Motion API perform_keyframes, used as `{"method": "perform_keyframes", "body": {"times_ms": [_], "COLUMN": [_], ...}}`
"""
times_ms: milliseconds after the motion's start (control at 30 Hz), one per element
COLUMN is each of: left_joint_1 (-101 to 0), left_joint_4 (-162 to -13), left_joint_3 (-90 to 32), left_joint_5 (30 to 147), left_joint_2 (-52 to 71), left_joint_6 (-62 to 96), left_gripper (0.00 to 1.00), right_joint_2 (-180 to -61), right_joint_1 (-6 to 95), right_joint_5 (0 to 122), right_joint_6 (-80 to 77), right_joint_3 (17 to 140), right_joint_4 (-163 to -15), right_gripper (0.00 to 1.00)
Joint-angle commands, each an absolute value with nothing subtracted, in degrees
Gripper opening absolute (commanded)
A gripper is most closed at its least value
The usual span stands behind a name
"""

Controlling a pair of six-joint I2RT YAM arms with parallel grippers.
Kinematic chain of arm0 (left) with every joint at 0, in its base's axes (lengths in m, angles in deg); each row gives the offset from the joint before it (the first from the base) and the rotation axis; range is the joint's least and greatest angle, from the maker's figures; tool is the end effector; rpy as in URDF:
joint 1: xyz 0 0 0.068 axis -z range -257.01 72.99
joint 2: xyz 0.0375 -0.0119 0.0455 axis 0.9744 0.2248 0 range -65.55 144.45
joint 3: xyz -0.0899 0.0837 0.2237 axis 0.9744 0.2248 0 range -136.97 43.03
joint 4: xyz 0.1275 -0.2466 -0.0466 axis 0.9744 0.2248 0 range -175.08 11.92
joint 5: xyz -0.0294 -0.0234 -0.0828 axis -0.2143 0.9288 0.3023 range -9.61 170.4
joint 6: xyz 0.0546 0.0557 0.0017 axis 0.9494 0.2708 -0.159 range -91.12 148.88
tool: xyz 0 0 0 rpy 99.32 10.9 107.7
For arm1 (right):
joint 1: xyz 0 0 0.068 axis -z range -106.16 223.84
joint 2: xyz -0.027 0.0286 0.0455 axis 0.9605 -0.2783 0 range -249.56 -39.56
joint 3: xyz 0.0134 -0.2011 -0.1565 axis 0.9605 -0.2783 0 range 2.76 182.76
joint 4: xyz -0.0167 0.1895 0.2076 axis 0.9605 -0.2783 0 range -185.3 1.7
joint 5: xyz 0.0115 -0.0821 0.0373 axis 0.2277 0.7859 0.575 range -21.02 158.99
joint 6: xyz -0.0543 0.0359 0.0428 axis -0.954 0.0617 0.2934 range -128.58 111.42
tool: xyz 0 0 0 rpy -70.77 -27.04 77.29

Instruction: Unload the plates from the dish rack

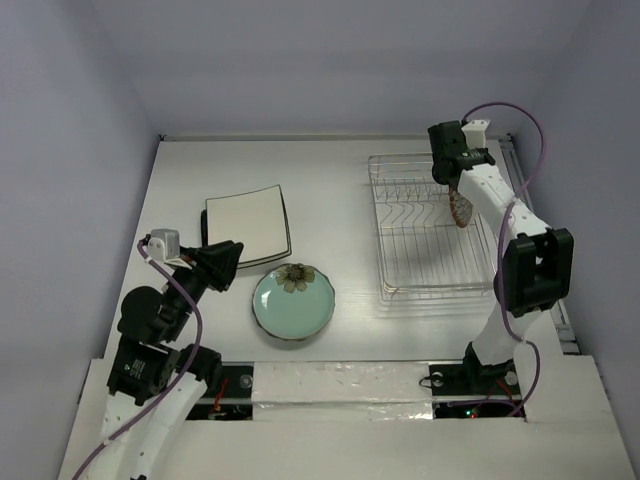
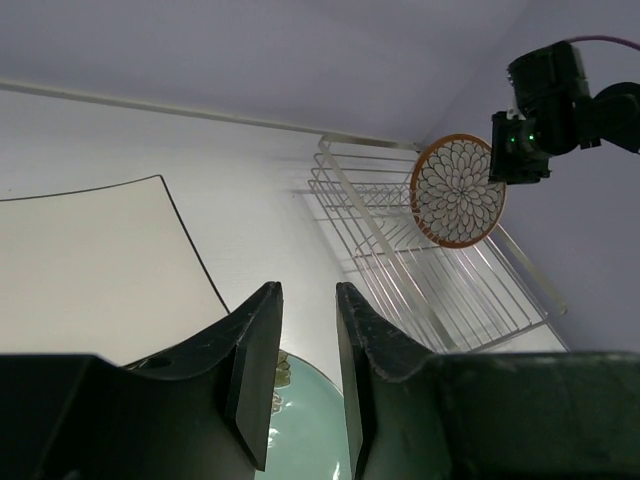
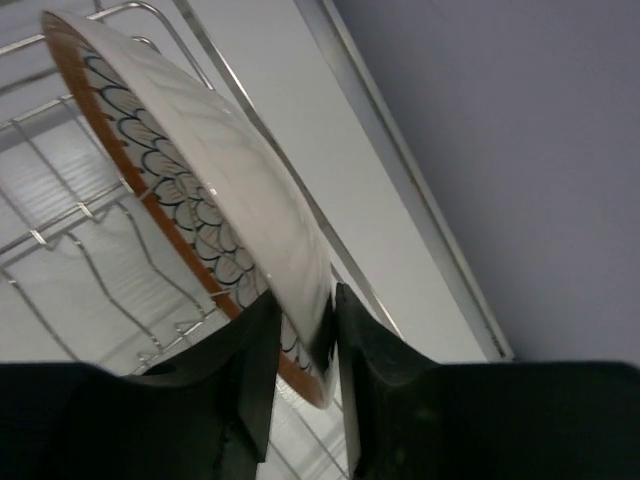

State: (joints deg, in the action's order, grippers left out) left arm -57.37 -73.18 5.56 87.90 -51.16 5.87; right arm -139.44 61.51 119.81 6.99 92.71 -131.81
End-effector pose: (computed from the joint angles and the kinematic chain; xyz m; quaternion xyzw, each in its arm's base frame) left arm 0.1298 -0.0555 0.3612 0.0319 0.6347 -0.3190 0.7031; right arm 0.4057 0.0358 0.2755 0.1588 0.8535 -0.3272 0.3732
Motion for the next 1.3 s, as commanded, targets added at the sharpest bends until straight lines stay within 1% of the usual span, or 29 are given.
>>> {"method": "perform_keyframes", "body": {"times_ms": [0, 67, 100, 200, 267, 367, 600, 733, 800, 967, 1267], "left_joint_1": [-56.62, -56.01, -56.0, -55.48, -54.96, -54.95, -54.95, -54.95, -54.95, -54.95, -54.95], "left_joint_4": [-75.15, -75.06, -75.06, -75.15, -75.15, -75.15, -75.06, -75.06, -75.15, -75.06, -74.97], "left_joint_3": [5.15, 5.06, 5.15, 5.06, 5.06, 5.06, 5.15, 5.06, 5.15, 5.24, 5.15], "left_joint_5": [88.13, 88.04, 88.04, 87.78, 87.86, 87.86, 87.87, 87.87, 87.87, 87.69, 87.43], "left_joint_2": [-52.19, -52.54, -52.63, -52.89, -53.15, -53.24, -53.16, -52.89, -52.8, -52.28, -52.19], "left_joint_6": [6.12, 6.2, 6.12, 6.03, 6.03, 5.94, 5.94, 5.94, 5.94, 5.85, 5.76], "left_gripper": [0.26, 0.26, 0.26, 0.26, 0.26, 0.26, 0.26, 0.26, 0.26, 0.26, 0.26], "right_joint_2": [-140.63, -140.72, -140.64, -139.85, -139.06, -137.39, -135.54, -133.08, -130.72, -127.71, -134.38], "right_joint_1": [61.63, 61.63, 61.63, 61.63, 61.63, 61.1, 58.64, 58.02, 58.02, 58.02, 58.02], "right_joint_5": [124.26, 125.06, 125.76, 127.34, 128.48, 130.24, 135.86, 136.49, 135.0, 133.41, 133.93], "right_joint_6": [7.23, 7.24, 7.24, 7.41, 6.89, 5.92, 3.29, 1.17, 1.26, -1.73, -1.9], "right_joint_3": [95.14, 94.7, 94.61, 95.13, 95.48, 96.62, 107.51, 109.81, 109.73, 104.2, 102.34], "right_joint_4": [-134.62, -134.97, -135.14, -136.11, -135.85, -136.2, -141.82, -141.39, -140.69, -135.15, -133.57], "right_gripper": [0.29, 0.24, 0.17, 0.04, 0.0, 0.0, 0.0, 0.0, 0.0, 0.0, 0.0]}}
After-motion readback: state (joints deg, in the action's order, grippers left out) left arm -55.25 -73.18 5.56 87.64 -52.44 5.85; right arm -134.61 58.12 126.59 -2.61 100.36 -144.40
